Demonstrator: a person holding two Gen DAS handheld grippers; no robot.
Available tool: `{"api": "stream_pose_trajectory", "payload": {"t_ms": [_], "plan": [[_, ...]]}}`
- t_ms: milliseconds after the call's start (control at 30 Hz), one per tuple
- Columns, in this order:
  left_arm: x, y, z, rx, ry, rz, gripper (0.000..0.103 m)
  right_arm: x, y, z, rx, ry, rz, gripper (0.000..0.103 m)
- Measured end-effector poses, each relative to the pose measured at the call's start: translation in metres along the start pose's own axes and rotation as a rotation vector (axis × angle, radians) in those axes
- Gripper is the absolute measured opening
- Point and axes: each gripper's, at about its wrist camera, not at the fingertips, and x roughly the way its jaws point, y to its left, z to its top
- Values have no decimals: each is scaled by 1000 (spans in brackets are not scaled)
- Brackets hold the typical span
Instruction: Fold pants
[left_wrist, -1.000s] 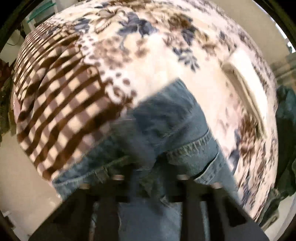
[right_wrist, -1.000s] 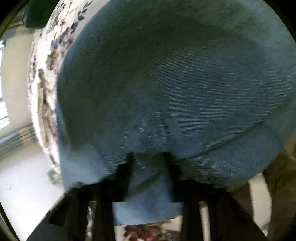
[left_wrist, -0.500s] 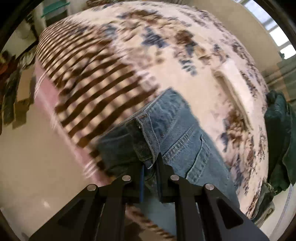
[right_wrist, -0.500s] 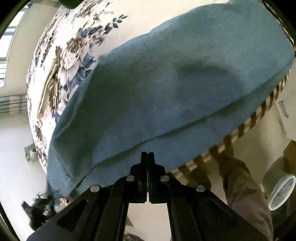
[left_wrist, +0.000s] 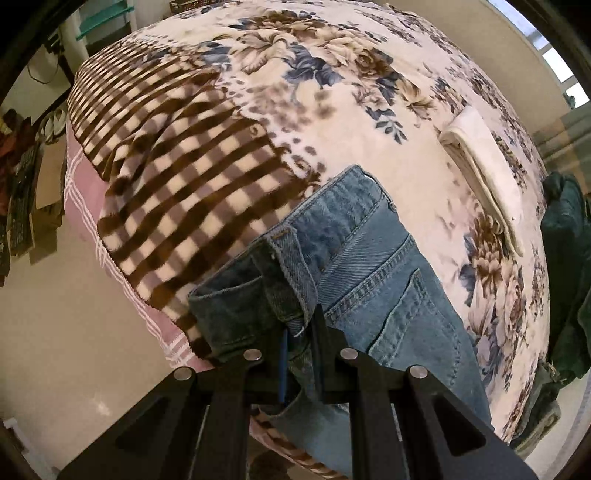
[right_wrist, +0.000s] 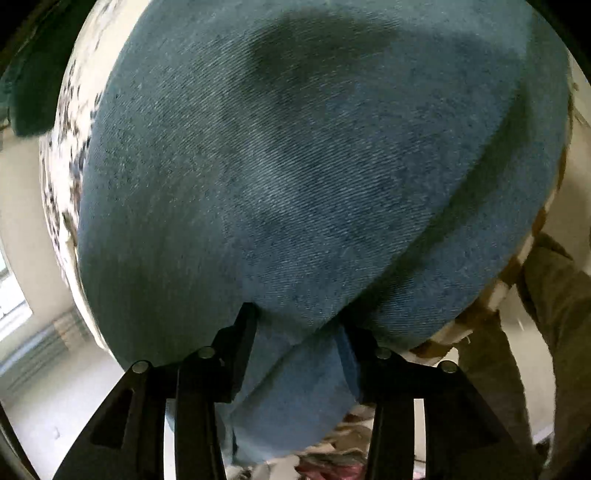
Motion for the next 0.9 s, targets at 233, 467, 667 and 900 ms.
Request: {"api": "stream_pose_trajectory", "payload": {"t_ms": [233,467,667,900], "plan": [[-12,3,-1,0,-9,3,8,-59,26,-33,-264,-58,-53,4],[-11,21,-16,7,26,53,9,-96,7,-36,-353,1,-130,4],[31,36,-24,23,96,136,14,-47,-22,-19,-278,111,-213,7],[-11,-13,-46,286,41,362,83,-58,42,-56,-619,290,-327,54]]}}
